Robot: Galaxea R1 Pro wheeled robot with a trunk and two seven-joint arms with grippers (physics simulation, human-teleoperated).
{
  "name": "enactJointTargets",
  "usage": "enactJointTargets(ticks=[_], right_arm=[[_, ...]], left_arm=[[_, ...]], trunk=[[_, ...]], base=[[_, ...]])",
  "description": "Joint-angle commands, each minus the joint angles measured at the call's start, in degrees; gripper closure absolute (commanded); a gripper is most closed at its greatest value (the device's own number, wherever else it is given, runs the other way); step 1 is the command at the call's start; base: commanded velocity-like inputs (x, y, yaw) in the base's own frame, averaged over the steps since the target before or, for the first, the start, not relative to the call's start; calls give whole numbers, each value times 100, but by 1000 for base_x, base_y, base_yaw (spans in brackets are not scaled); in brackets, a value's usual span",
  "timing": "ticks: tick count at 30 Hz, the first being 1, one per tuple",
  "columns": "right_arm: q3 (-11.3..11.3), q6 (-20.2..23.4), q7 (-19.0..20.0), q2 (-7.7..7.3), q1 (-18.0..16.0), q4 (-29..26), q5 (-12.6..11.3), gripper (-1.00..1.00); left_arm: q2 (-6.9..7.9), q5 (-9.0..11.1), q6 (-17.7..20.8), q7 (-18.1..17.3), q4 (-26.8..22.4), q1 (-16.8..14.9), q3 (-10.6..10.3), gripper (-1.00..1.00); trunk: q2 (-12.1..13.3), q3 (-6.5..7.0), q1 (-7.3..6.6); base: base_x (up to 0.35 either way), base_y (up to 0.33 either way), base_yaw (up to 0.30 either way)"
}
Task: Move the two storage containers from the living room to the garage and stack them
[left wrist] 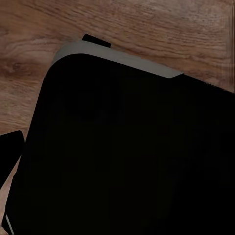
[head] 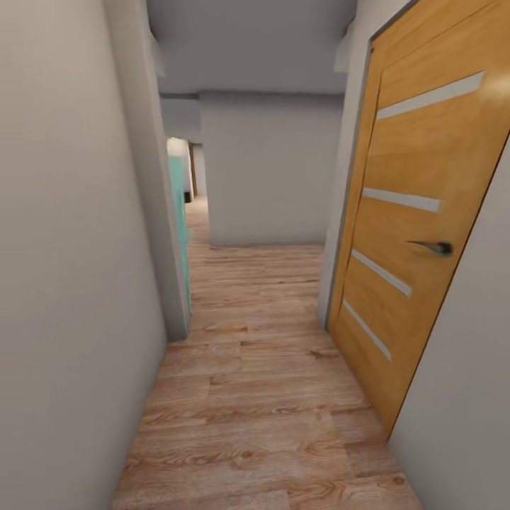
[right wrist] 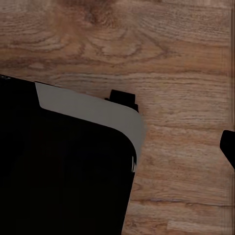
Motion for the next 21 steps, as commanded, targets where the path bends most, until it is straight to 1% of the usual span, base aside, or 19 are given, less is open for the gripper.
enactJointTargets(ticks=[1,6,21], right_arm=[[37,-37,6,-4,-8,18,19,-100],[34,-38,3,-1,-8,18,21,-100],[42,-38,15,5,-8,18,29,-100]], left_arm=[[-2,11,-14,1,0,-2,23,-100],[-2,11,-14,-4,0,-2,23,-100],[16,20,-6,1,0,-2,23,-100]], trunk=[[-3,-6,3],[-3,-6,3],[-3,-6,3]], base=[[318,-86,15],[315,-142,4],[306,-182,0]])
